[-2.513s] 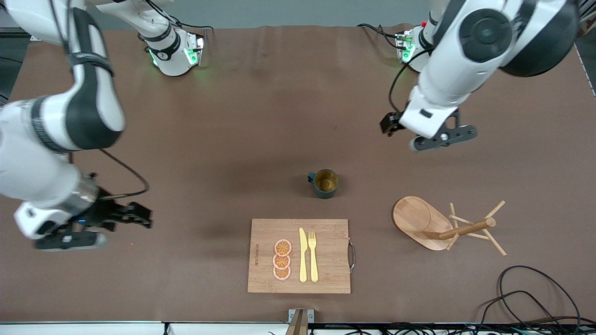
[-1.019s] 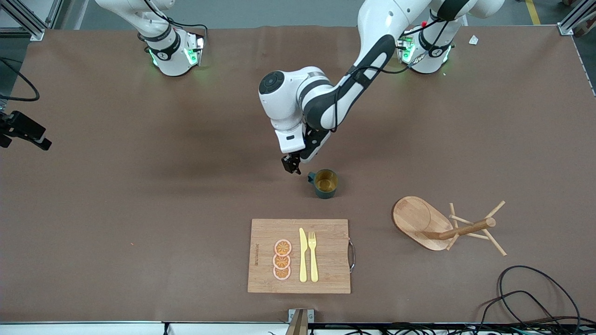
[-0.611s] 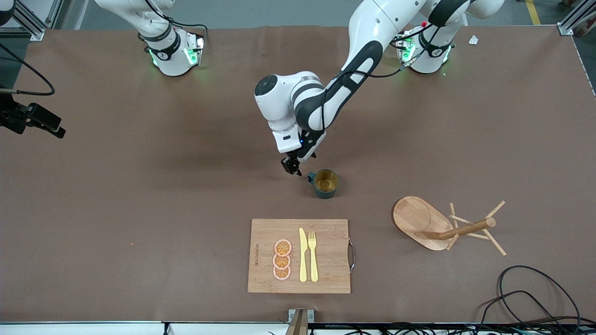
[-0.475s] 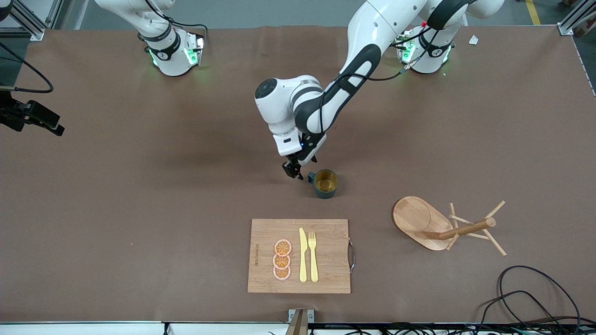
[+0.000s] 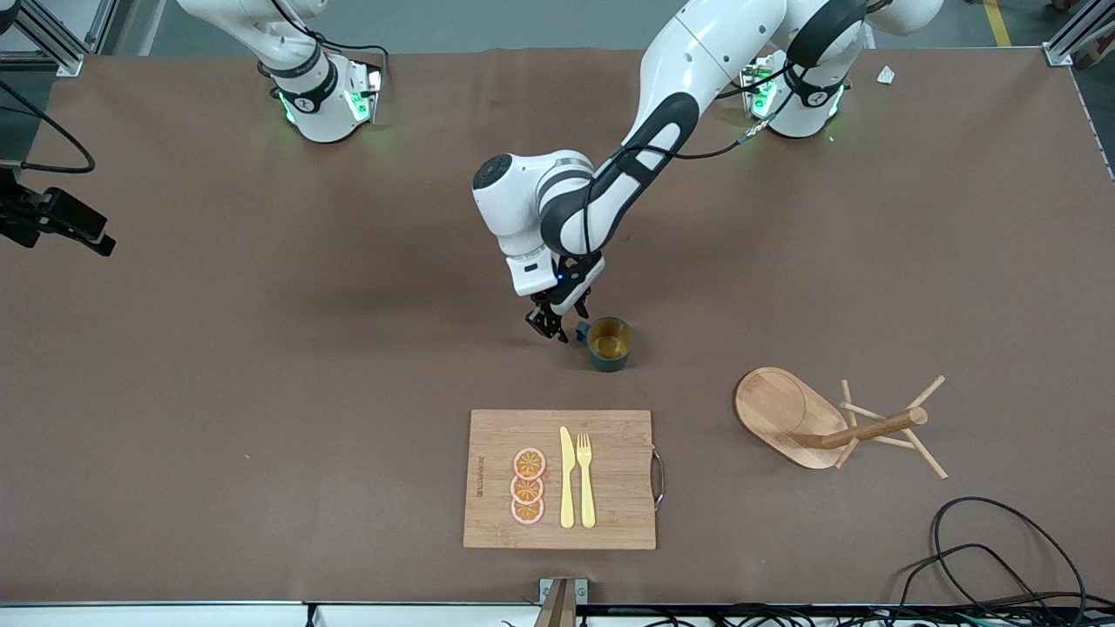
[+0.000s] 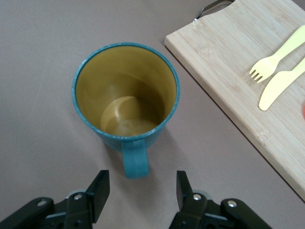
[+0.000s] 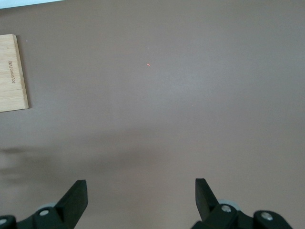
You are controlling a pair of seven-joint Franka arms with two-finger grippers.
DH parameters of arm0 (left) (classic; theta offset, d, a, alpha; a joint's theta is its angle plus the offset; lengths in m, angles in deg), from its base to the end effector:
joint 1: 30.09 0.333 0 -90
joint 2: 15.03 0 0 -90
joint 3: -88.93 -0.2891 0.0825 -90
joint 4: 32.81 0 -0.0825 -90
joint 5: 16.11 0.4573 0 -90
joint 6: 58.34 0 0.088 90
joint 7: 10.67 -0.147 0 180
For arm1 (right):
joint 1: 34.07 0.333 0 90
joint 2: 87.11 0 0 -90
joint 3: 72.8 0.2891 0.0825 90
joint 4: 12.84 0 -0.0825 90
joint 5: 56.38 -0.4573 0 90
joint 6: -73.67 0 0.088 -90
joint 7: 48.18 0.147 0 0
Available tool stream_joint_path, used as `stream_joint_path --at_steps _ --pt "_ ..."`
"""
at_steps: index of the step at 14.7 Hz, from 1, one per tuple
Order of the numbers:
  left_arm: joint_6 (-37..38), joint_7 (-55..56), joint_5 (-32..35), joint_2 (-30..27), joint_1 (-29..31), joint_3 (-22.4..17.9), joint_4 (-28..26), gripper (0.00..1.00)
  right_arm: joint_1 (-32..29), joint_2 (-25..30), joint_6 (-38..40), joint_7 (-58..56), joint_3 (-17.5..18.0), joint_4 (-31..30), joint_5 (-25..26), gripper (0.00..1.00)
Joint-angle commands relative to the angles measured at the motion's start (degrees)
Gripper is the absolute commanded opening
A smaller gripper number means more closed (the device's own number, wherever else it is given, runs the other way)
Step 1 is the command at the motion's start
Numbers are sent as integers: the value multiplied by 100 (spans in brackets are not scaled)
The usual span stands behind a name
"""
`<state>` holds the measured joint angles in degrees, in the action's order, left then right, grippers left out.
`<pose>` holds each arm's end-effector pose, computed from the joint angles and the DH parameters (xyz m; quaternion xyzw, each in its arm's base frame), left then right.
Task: Pass cup and hang on rack
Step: 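Lower the left gripper over the mug and align with its handle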
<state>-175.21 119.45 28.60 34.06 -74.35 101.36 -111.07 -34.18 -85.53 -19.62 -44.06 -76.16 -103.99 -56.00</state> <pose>0.4882 -0.5890 0.1100 -0.8652 -0.4318 -0.2484 0.0568 0.6273 -0.0393 0.5692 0.9973 -0.0661 0.0324 0.0023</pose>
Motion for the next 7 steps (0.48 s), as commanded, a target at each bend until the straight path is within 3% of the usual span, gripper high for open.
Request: stream_joint_path --at_steps 1,7 --pt "85 23 230 66 -65 -56 144 59 2 123 39 19 11 -61 42 100" --pt "147 -109 319 57 -39 -56 136 46 11 123 30 19 20 -61 68 100"
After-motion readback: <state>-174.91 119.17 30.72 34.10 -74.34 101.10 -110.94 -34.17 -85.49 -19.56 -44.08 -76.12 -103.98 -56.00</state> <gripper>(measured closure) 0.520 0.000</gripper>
